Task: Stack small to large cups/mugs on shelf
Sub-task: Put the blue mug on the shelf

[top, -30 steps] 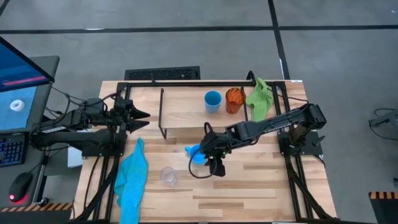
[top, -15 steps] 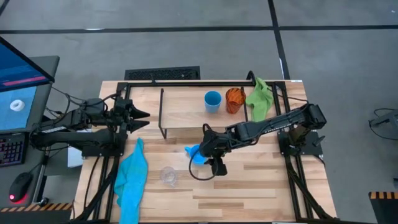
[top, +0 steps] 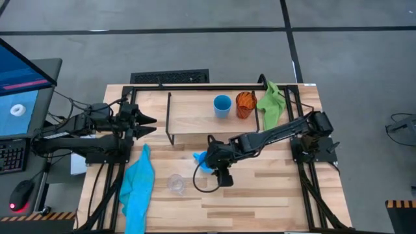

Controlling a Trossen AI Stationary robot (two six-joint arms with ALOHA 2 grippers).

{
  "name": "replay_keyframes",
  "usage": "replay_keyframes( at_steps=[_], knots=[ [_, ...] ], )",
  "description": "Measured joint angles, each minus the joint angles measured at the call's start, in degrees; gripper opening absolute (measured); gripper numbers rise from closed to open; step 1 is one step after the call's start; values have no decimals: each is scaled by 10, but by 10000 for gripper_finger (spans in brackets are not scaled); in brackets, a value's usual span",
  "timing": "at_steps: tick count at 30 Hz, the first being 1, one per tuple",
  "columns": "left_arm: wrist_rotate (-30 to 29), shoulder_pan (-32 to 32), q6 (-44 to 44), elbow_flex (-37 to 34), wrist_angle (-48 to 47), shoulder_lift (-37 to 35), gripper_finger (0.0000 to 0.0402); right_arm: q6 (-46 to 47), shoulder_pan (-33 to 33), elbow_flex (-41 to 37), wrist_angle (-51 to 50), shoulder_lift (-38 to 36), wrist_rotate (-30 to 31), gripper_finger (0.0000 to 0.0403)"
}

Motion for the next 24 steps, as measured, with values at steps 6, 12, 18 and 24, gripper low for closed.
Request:
replay_keyframes(
  at_steps=[6,12,18,24],
  knots=[
    [-6,0,2,0,0,0,220,-25,-5,-1,-3,20,2,173],
    [-7,0,1,0,0,0,220,-25,-12,-1,-1,44,0,173],
    [-8,0,1,0,0,0,220,-25,-15,1,1,56,0,159],
    [-8,0,1,0,0,0,220,-21,-15,0,-4,56,0,119]
  ],
)
